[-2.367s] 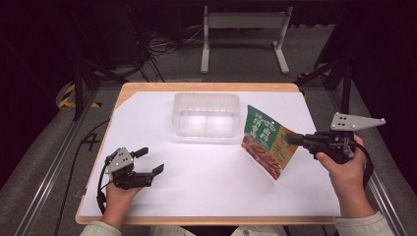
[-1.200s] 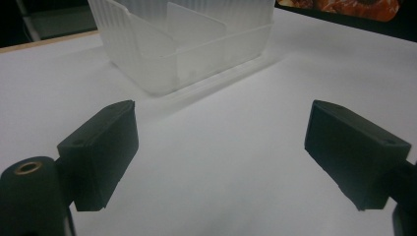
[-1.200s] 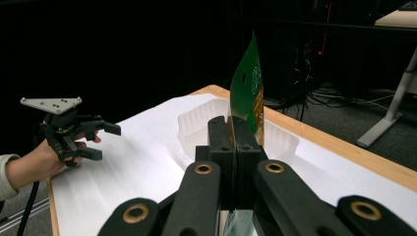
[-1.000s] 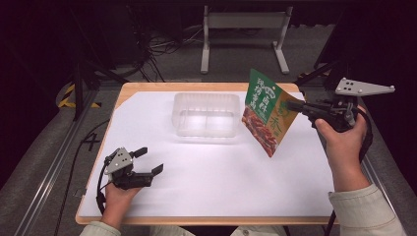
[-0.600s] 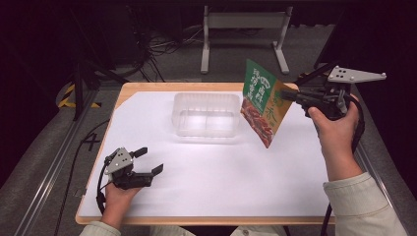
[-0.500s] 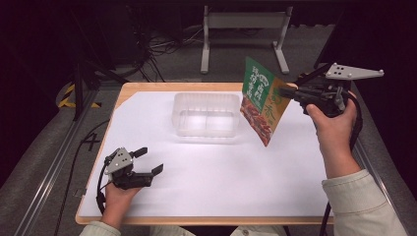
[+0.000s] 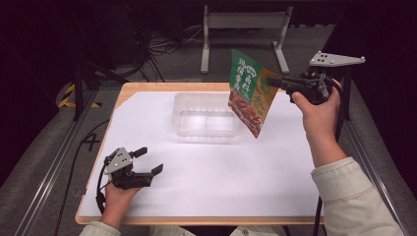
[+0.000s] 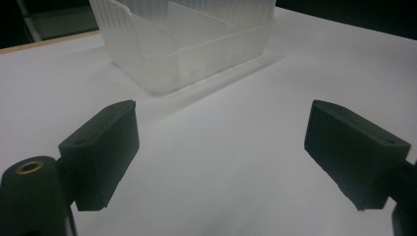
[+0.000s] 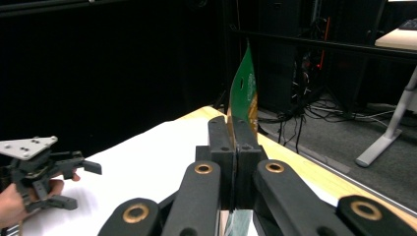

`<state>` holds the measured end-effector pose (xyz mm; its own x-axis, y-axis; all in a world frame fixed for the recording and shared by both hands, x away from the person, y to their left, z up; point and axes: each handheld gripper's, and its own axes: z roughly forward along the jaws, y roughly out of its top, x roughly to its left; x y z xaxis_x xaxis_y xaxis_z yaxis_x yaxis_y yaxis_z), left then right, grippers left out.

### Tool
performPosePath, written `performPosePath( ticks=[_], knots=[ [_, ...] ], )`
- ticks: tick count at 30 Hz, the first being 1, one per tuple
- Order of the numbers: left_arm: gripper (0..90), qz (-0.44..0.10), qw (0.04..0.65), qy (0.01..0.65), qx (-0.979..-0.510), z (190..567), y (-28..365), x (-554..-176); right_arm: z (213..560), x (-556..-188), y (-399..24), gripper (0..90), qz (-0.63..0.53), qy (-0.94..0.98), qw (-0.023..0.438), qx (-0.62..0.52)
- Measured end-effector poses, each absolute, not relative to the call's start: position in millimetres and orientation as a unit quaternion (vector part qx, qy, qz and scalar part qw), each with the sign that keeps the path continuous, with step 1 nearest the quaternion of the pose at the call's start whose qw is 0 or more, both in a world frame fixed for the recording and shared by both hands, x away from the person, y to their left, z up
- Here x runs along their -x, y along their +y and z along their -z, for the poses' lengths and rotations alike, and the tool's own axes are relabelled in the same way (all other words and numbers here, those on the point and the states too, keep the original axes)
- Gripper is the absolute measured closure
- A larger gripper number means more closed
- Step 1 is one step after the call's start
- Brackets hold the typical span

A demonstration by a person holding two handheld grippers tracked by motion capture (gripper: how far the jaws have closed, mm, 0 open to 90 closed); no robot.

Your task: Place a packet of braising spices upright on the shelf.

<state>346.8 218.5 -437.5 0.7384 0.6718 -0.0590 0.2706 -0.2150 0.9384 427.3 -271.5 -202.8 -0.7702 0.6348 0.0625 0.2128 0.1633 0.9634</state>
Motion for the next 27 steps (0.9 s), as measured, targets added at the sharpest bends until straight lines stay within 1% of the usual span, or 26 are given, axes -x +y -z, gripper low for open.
performPosePath(
  ticks=[11,27],
  knots=[
    [13.9,-0.186,0.545,0.309,-0.757,437,219,-346,204,-446,-247,90.0,-0.581,0.738,0.183,-0.290],
    [13.9,-0.184,0.546,0.309,-0.757,438,220,-346,213,-467,-230,90.0,-0.590,0.726,0.181,-0.303]
  ],
)
